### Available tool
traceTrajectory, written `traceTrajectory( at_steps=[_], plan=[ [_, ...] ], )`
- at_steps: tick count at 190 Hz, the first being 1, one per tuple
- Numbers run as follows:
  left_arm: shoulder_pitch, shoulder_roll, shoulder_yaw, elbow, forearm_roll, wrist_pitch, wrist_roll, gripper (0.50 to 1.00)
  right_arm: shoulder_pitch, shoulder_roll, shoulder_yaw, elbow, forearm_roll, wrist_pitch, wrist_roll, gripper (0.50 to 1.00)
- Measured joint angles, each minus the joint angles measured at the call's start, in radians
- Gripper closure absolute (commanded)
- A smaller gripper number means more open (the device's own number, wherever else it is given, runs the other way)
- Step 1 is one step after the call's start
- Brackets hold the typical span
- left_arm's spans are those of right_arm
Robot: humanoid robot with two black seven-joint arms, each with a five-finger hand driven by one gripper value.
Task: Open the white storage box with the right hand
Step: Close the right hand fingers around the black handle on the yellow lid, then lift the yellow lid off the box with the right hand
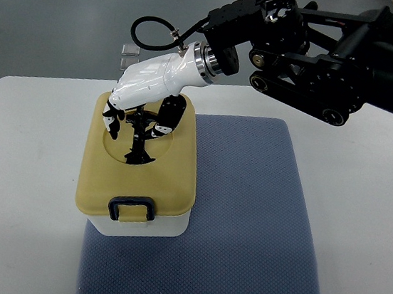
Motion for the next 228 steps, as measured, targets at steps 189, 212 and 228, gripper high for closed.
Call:
traceTrajectory(
  at_steps=[189,212,228],
  plan=[
    [0.0,0.0,0.0,0.0,0.0,0.0,0.0,0.5,-0.021,0.0,0.048,0.006,0.015,-0.007,0.0,1.0],
    [0.0,0.0,0.0,0.0,0.0,0.0,0.0,0.5,-0.021,-0.003,0.076,0.005,0.017,-0.004,0.0,1.0],
    [0.0,0.0,0.0,0.0,0.0,0.0,0.0,0.5,-0.021,-0.012,0.098,0.005,0.018,-0.003,0.0,1.0]
  ],
)
